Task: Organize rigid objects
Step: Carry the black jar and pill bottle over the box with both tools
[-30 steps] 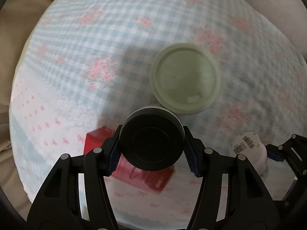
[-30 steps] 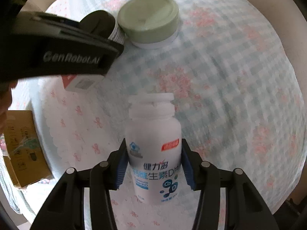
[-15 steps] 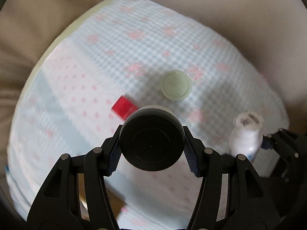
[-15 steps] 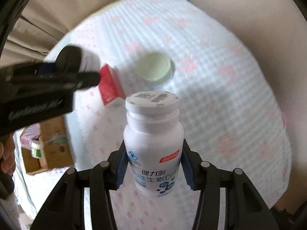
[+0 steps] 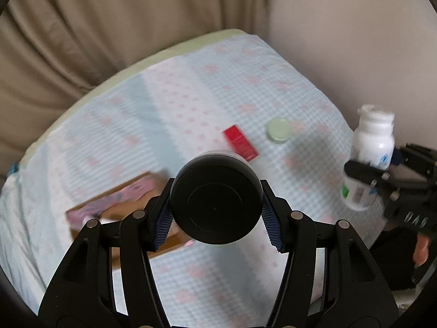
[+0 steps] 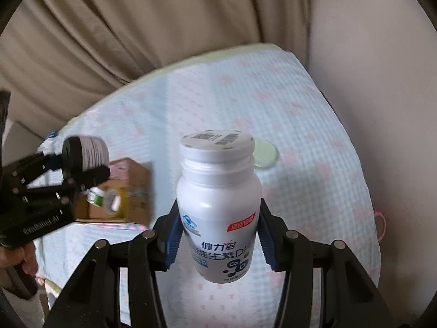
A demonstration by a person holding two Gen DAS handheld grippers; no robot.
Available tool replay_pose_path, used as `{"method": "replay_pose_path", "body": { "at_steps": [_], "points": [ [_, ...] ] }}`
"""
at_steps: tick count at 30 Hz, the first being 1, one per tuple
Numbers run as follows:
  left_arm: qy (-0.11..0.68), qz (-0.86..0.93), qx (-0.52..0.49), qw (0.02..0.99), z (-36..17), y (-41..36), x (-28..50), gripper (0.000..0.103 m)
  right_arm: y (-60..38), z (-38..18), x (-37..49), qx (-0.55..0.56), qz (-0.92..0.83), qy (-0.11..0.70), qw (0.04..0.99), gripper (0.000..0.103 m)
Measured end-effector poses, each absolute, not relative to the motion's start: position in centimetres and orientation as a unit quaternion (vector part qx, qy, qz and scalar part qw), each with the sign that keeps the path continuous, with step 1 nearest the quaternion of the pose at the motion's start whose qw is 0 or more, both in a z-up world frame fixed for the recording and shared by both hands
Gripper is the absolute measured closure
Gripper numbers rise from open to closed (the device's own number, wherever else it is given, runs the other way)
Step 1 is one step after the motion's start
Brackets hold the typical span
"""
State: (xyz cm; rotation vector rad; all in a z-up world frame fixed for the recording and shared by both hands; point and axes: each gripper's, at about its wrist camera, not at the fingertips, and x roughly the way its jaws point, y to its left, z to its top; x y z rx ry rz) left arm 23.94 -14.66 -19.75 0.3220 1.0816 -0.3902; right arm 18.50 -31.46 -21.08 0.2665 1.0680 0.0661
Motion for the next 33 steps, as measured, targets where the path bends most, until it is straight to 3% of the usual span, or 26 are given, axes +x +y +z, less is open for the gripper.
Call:
{"method": "replay_pose_path", "body": {
  "at_steps": [10, 22, 33],
  "points": [
    [0.512, -0.114, 0.078, 0.848, -18.3, -0.2, 20.7, 0.049, -21.6, -17.4, 18.8, 0.105, 0.099, 0.485, 0.863, 0.057],
    [0.519, -0.102, 0.055, 0.847, -19.8, 17.3, 22.5, 0.049, -7.7, -18.3, 20.5, 0.116, 0.103, 0.5, 0.852, 0.057],
    [0.565, -0.145, 0.079, 0.808, -27.6, 23.9, 27.6, 0.049, -0.6, -24.4, 24.3, 0.149, 0.023, 0.54, 0.828, 0.057]
  ]
}}
